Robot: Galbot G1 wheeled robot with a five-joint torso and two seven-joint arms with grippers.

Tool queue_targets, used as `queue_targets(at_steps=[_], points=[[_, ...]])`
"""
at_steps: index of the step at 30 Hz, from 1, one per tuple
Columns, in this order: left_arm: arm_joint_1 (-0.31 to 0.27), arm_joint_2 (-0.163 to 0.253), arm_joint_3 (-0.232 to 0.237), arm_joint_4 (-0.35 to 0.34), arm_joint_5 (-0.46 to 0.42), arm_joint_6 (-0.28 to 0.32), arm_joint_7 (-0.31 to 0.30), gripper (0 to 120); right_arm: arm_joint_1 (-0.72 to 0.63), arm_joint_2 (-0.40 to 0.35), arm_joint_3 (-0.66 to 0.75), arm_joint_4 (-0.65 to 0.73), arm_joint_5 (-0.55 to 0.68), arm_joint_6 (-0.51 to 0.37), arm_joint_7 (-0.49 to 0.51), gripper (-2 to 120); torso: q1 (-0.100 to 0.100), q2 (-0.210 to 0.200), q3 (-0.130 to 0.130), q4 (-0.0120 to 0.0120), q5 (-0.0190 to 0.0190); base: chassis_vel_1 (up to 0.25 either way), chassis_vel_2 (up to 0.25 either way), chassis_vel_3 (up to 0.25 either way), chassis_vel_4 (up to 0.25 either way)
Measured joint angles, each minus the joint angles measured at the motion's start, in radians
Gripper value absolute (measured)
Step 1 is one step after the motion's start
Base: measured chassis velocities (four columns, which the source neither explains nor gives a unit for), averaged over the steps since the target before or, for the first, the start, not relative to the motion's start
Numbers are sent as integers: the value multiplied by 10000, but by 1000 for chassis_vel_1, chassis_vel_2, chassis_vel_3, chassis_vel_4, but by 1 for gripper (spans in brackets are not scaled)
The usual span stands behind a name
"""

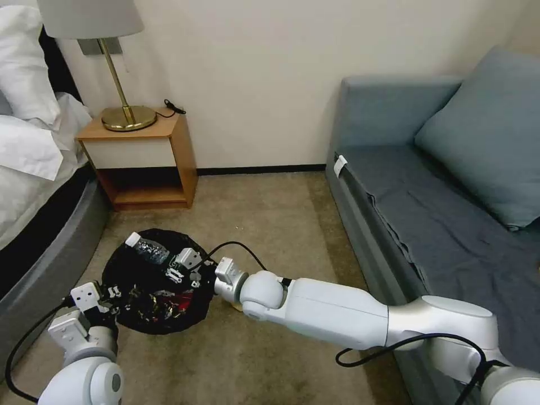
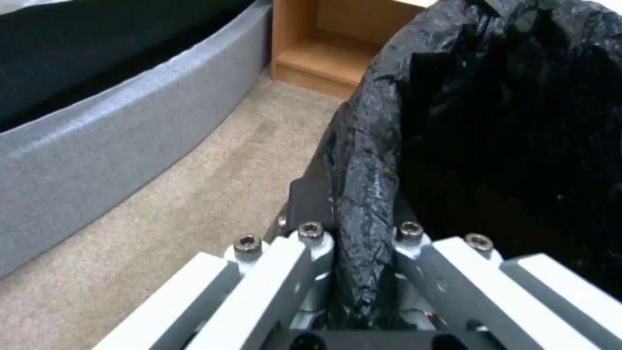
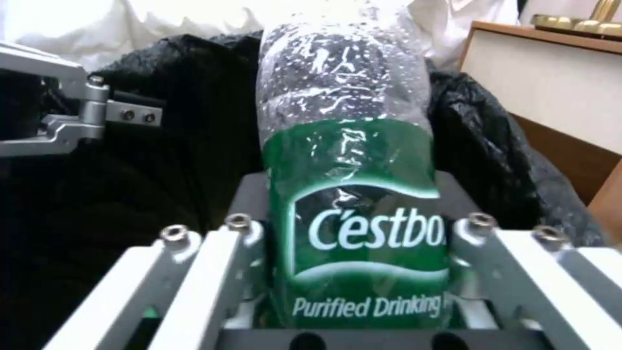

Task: Pick up the trash bin, then pick up the garbage on the floor and place it into the trash bin.

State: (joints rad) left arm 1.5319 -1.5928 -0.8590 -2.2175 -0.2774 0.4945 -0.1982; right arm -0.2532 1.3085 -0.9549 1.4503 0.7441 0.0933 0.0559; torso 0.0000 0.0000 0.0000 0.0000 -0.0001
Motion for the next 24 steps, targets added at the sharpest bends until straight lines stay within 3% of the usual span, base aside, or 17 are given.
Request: queue_targets(at_steps=[4, 7, 8, 13, 24], points=[[0, -11, 6, 0, 23, 0, 1, 4, -28, -70, 8, 35, -37, 20, -56, 59, 0, 0, 0, -1, 1, 0, 0, 0, 0], [1, -16, 14, 0, 30, 0, 1, 4, -29, -83, 15, 37, -47, 29, -63, 64, 0, 0, 0, -1, 0, 0, 0, 0, 0], [2, -22, 19, 0, 41, 0, 3, 4, -29, -105, 30, 59, -54, 38, -68, 73, 0, 0, 0, 0, 0, 0, 0, 0, 0], [11, -43, 22, -14, 51, 1, 6, 4, -26, -115, 48, 95, -72, 55, -74, 89, 0, 0, 0, 0, 1, 0, 0, 0, 0], [3, -46, -16, -64, 31, 0, 8, 4, 149, -367, 1520, 693, -42, 158, -74, 93, 0, 0, 0, 1, 1, 0, 0, 0, 0]])
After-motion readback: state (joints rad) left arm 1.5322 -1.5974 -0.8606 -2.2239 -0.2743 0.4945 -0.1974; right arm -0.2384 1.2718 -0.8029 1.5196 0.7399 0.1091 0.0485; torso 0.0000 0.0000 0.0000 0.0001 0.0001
